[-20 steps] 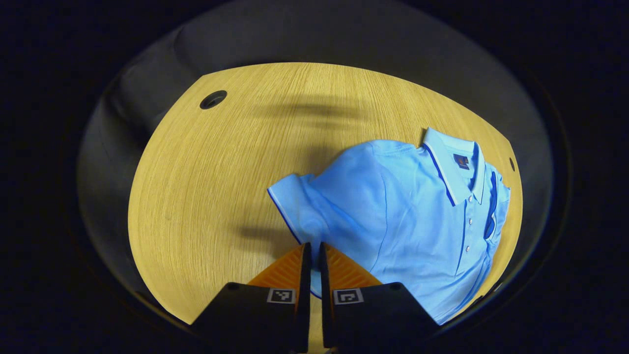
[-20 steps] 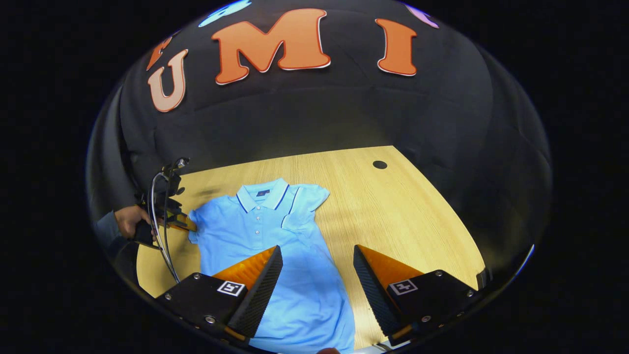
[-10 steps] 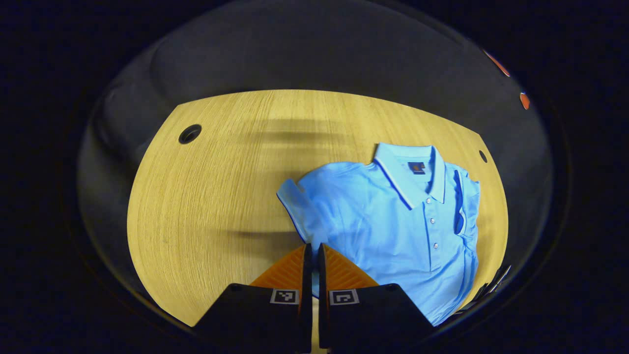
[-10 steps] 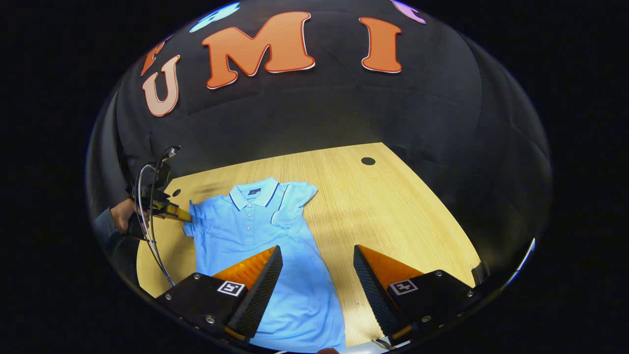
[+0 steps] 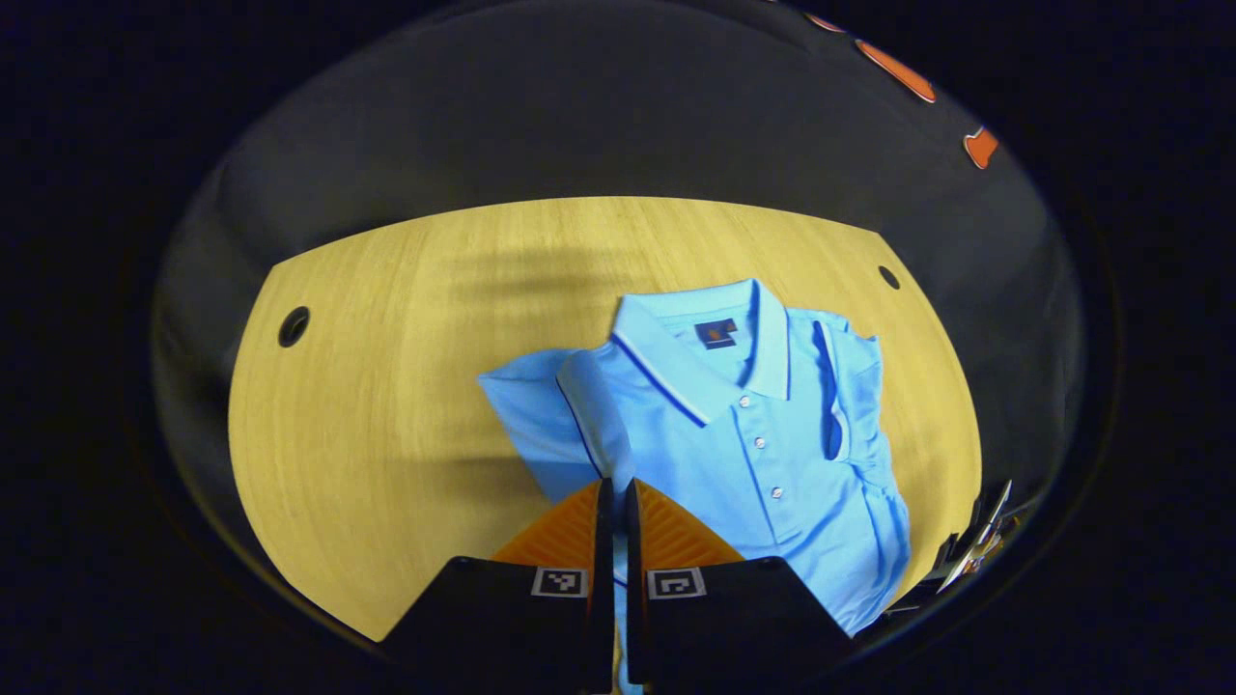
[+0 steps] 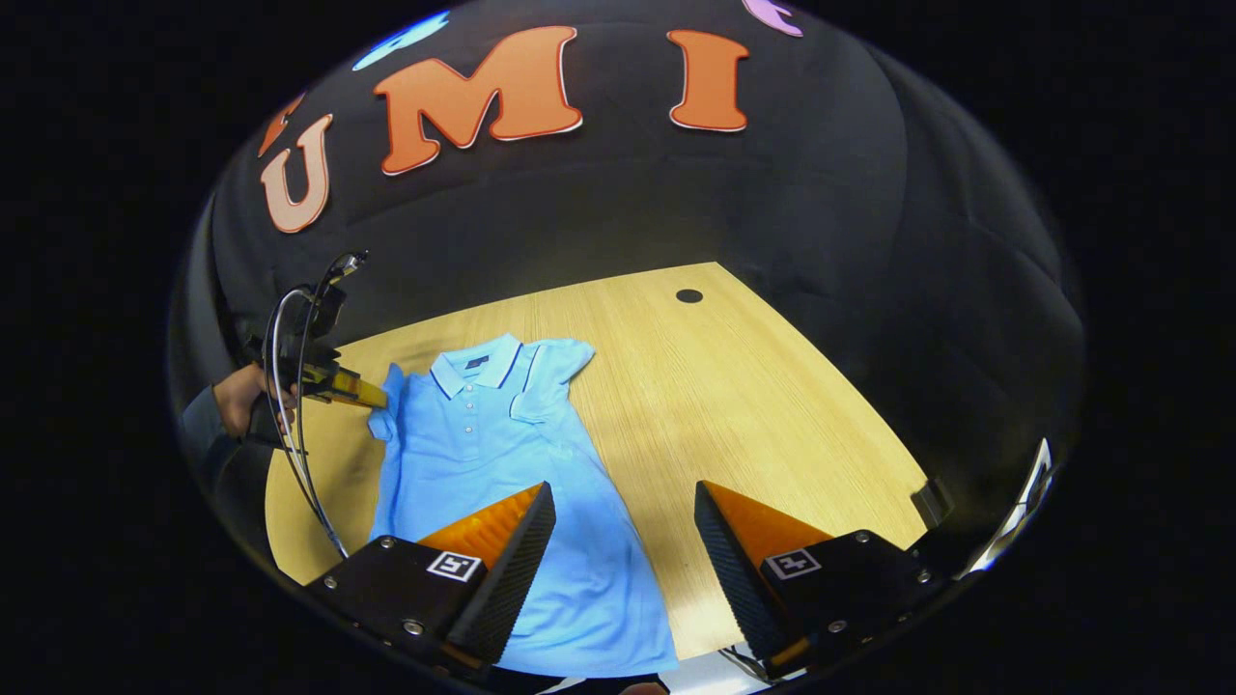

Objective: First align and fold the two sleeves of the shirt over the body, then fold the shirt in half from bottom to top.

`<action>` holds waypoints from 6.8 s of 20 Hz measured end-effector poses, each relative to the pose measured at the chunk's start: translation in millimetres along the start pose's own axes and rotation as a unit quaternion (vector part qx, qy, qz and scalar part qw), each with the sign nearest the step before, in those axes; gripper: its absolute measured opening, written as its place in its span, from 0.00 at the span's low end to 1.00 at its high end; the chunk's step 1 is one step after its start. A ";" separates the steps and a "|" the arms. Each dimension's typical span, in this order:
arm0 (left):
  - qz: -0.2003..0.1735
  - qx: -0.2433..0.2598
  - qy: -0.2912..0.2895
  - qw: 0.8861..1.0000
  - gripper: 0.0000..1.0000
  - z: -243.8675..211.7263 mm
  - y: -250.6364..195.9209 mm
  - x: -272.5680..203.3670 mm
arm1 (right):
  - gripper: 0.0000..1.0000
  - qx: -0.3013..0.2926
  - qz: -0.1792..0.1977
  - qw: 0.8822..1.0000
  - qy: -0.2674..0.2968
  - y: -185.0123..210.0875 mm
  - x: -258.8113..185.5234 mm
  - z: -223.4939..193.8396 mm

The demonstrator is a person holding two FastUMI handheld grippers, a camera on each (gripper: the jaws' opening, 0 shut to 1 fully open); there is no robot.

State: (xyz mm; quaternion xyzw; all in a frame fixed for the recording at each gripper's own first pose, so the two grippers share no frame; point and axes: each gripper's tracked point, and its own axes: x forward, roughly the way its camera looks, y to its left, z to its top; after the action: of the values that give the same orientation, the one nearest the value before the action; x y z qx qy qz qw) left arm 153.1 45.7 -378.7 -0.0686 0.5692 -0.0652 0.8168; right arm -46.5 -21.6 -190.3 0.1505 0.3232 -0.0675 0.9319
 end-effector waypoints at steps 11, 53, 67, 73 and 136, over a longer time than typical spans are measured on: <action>-0.074 0.019 -0.073 0.994 1.00 1.7 -51.1 -49.4 | 0.91 -0.016 0.014 1.000 0.005 -1.4 -11.8 -13.4; 0.078 0.014 -0.051 0.996 1.00 -379.7 -33.3 -127.4 | 0.89 -0.146 0.073 0.975 0.148 -12.2 -17.2 -236.3; 0.039 -0.016 -0.062 0.997 0.07 -349.5 -74.0 -132.4 | 0.04 -0.073 0.098 0.981 0.149 -14.4 -13.0 -204.3; 0.030 -0.027 -0.105 0.994 0.06 -312.8 -79.7 -172.4 | 0.04 -0.098 0.118 0.983 0.100 -5.5 -29.5 -146.2; 0.107 0.034 -0.344 0.932 0.99 -8.9 -61.8 -242.2 | 0.96 -0.152 0.176 0.963 -0.140 70.7 25.7 154.9</action>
State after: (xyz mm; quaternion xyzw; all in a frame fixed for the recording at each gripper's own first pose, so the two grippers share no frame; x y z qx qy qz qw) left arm 59.8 29.3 -147.2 0.0027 0.2549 0.0308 0.9665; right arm 79.5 -5.7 -74.0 0.0510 0.1641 0.1269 0.9769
